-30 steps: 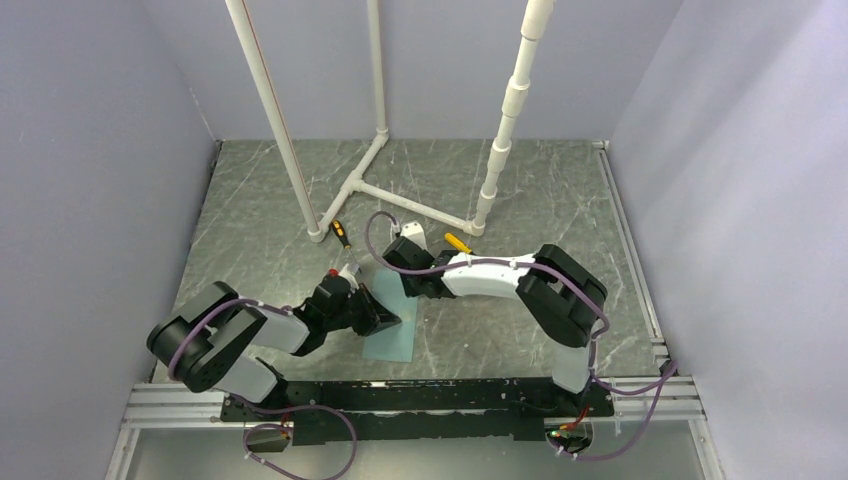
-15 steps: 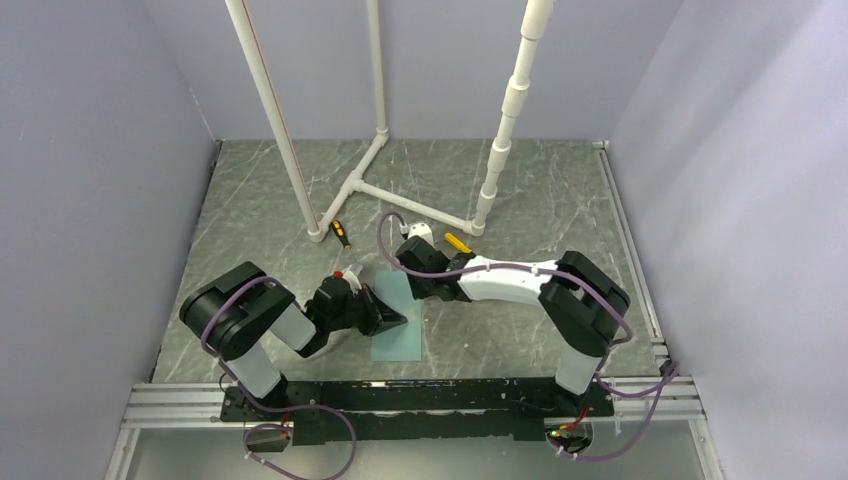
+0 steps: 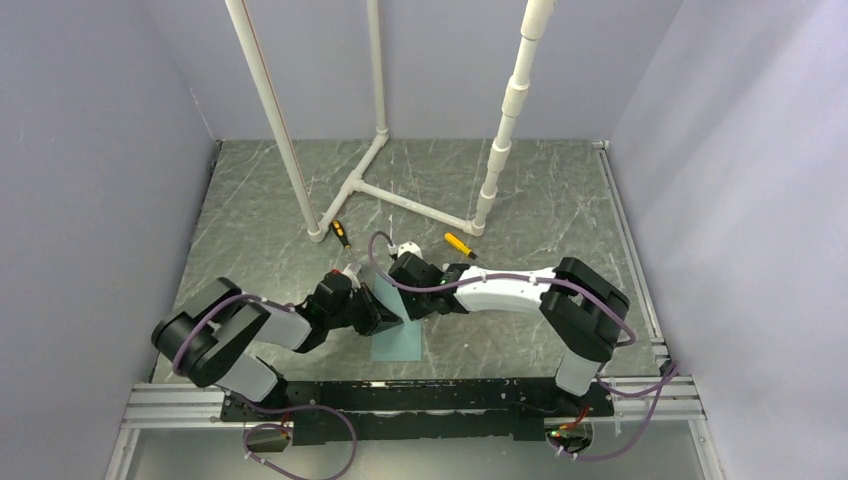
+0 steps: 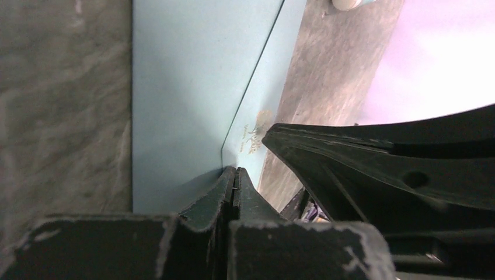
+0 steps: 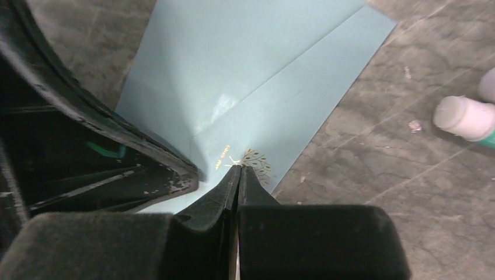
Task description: Place the letter into the envelope and seal it
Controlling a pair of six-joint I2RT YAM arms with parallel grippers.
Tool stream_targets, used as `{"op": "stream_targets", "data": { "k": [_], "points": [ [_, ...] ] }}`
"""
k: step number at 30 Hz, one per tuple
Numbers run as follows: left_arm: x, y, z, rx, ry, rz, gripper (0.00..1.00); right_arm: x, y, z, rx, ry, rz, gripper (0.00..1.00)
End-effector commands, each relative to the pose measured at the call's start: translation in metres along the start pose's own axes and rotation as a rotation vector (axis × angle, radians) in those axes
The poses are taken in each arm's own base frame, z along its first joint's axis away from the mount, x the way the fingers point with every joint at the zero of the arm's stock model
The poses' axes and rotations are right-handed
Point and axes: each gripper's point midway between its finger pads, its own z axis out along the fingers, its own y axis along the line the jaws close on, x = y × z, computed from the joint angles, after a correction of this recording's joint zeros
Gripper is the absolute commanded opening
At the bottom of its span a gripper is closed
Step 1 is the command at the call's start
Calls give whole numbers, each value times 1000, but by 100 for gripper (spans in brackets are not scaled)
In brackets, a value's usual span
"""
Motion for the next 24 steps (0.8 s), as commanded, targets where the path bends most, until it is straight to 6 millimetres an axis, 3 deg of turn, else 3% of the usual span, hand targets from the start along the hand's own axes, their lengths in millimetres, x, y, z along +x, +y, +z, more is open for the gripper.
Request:
{"op": "stream_targets", "data": {
  "k": [1,4,7,14,17,24],
  "points": [
    [1,37,-13,-171,-2,38,2,21,8,5,-52,68,-23,4],
    [-2,30,-20,-158,1,68,2,31,-1,4,-29,82,-35,4],
    [-6,14,-26,-126,-10,97,2,27,-7,-3,-12,53,-46,5],
    [-23,-27,-35,-58,-64,160,2,6,26,-16,-153,5,-74,5],
    [-30,-31,-37,-69,-88,168,2,2,37,-11,-140,1,-90,5],
    [-39,-24,-32,-107,-114,126,2,3,35,2,-36,-12,-33,1]
  ]
}}
